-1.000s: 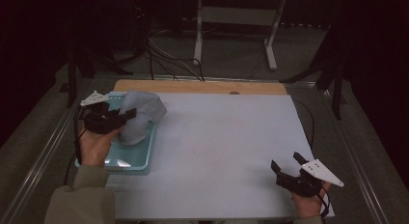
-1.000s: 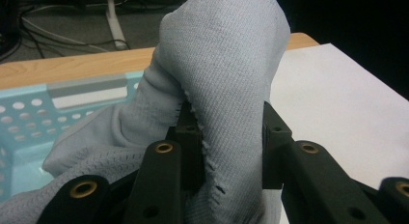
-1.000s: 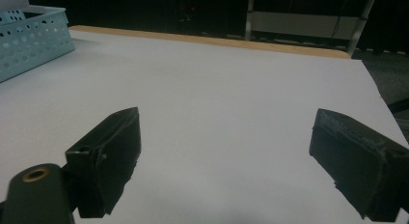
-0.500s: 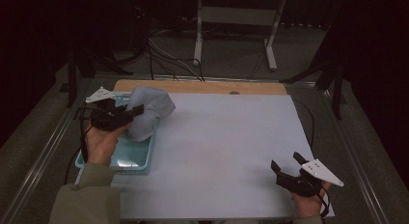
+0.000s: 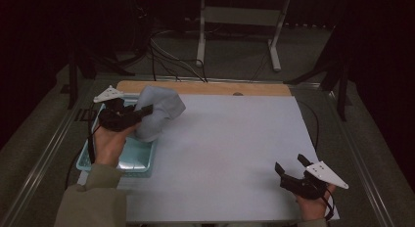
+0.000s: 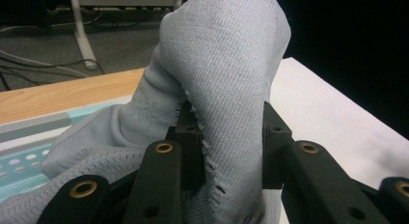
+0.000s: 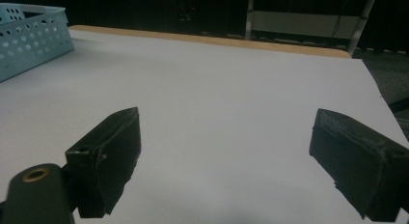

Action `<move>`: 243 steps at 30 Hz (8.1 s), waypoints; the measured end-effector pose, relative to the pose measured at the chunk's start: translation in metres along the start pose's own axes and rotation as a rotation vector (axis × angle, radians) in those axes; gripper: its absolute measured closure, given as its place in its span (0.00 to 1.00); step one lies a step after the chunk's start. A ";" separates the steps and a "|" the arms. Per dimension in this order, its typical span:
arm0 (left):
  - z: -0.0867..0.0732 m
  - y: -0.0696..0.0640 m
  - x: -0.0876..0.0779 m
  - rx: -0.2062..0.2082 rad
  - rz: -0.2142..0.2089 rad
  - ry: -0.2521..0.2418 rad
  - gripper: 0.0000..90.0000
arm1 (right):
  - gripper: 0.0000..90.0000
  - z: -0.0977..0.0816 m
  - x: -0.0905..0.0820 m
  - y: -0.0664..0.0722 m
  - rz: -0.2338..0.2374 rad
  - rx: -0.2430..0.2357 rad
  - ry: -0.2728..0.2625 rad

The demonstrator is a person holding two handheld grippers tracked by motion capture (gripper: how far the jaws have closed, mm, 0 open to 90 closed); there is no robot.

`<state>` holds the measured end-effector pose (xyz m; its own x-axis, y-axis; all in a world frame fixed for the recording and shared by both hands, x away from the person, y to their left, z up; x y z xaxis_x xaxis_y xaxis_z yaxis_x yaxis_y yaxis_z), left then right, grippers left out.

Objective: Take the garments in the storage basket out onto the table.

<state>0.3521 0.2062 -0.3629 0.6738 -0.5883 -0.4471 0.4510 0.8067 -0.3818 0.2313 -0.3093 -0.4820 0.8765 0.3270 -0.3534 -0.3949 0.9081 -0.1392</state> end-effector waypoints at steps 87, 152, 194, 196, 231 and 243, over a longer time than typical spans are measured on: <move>-0.004 -0.056 0.071 0.009 -0.124 0.044 0.77 | 0.12 0.001 -0.001 -0.002 -0.001 -0.002 -0.006; -0.062 -0.089 0.160 -0.003 -0.172 0.237 0.74 | 0.12 -0.001 -0.002 -0.004 -0.002 0.002 0.001; -0.064 -0.082 0.141 -0.029 -0.168 0.146 0.00 | 0.12 -0.001 -0.002 -0.004 -0.001 0.002 0.006; -0.063 -0.080 0.138 -0.027 -0.161 0.137 0.00 | 0.12 -0.001 -0.002 -0.003 -0.001 0.002 0.006; -0.048 -0.032 0.063 -0.039 -0.075 0.015 0.00 | 0.12 -0.001 -0.002 -0.003 -0.001 0.002 0.006; -0.058 -0.002 0.036 -0.045 -0.034 -0.011 0.00 | 0.12 -0.002 -0.002 -0.002 0.000 0.002 0.007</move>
<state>0.3412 0.1803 -0.4251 0.6654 -0.6141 -0.4244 0.4467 0.7831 -0.4327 0.2298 -0.3125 -0.4823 0.8747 0.3249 -0.3597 -0.3940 0.9089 -0.1370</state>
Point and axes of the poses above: each handheld gripper's, and its own axes: x roughly forward along the jaws, z roughly out of its top, y roughly to its left, the point moved 1 cm from there along x, roughly forward along the jaws, and after that the axes turned 11 degrees about -x, right-handed, at the moved point
